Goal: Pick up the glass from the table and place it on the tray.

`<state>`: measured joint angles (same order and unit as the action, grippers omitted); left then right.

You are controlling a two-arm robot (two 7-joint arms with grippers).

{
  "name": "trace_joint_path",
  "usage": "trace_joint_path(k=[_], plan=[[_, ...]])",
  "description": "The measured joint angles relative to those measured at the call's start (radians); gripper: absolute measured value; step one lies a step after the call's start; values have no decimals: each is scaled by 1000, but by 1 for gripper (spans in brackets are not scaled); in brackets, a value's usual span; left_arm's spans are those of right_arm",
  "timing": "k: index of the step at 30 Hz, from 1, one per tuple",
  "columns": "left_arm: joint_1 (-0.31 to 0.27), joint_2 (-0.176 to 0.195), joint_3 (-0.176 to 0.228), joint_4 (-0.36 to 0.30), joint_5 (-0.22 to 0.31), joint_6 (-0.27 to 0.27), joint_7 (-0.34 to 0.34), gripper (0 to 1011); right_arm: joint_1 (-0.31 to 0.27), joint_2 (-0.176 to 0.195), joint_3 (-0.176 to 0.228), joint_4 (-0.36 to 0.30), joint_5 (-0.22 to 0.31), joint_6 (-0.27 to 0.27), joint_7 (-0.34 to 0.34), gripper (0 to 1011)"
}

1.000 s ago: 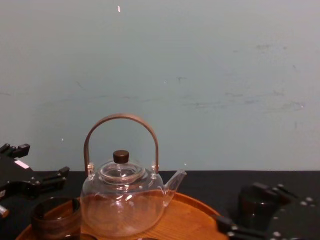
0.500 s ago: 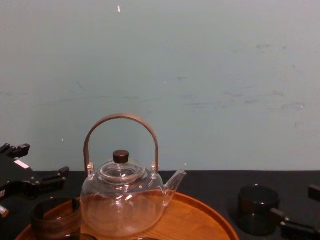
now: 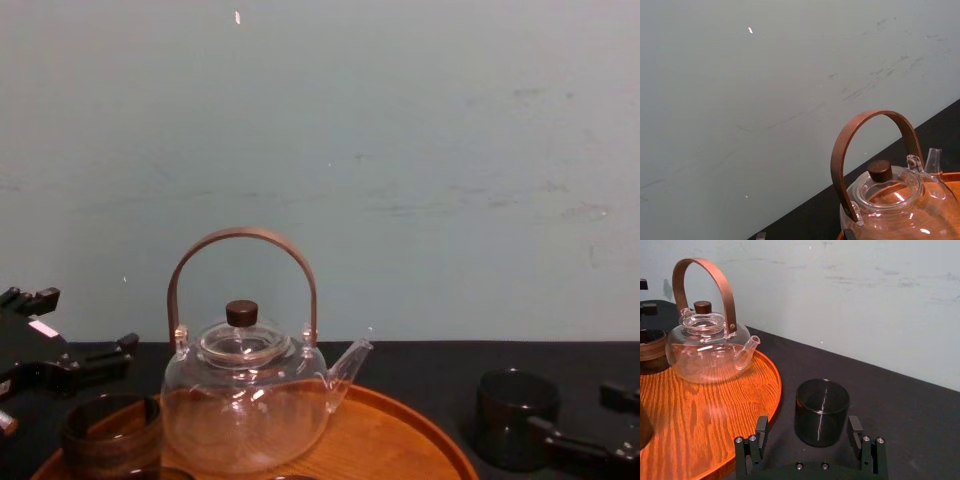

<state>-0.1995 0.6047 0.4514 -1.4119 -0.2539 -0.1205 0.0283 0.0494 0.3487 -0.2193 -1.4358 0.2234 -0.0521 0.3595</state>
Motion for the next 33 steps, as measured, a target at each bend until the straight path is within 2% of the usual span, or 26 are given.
trace_joint_path(k=[8,16,24,33], plan=[[0,0,0,0,0,0,0,1002,83,-21,-30,92,-2,17,6,1003],[0,0,0,0,0,0,0,1001,116,-31,-40,139,-7,15,2,1002],[0,0,0,0,0,0,0,1001,127,-32,-43,157,-7,11,3,1002],[0,0,0,0,0,0,0,1001,164,-44,-45,217,-4,-1,10,1003]])
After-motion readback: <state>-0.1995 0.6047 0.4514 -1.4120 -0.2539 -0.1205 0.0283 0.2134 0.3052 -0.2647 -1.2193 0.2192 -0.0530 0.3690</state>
